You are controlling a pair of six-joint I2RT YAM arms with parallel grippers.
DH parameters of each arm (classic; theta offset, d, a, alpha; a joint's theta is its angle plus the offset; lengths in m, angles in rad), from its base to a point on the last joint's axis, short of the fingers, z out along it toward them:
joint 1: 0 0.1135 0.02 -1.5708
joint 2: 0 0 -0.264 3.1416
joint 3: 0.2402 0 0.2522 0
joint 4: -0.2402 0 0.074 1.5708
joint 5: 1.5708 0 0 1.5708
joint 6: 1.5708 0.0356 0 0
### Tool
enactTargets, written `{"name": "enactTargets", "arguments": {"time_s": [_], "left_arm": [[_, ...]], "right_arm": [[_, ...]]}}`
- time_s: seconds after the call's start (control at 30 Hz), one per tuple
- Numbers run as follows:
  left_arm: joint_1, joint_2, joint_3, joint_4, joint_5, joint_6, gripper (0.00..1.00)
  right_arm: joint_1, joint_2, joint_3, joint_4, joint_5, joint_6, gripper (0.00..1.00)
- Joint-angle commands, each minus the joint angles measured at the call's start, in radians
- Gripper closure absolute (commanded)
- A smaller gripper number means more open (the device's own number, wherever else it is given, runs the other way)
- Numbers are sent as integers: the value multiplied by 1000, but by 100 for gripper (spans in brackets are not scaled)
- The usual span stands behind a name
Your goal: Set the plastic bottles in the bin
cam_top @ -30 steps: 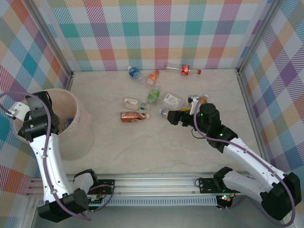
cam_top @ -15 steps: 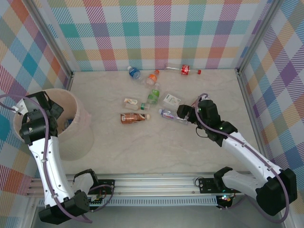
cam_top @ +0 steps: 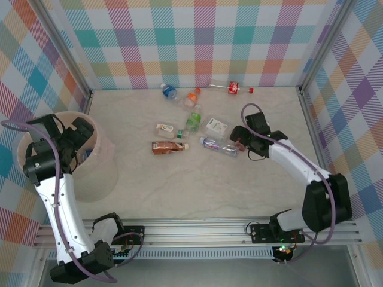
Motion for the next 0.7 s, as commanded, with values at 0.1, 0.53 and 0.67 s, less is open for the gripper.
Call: {"name": "enactTargets", "arguments": {"time_s": [0.1, 0.53, 0.67], "left_arm": [[6, -17, 69, 10, 254, -15, 0], [-5, -37, 7, 63, 424, -41, 0], [-10, -36, -2, 77, 458, -37, 0]], "right_arm": [[-49, 153, 107, -33, 23, 36, 0], [-77, 406, 228, -22, -32, 34, 4], [-79, 431, 212, -11, -11, 51, 8]]}}
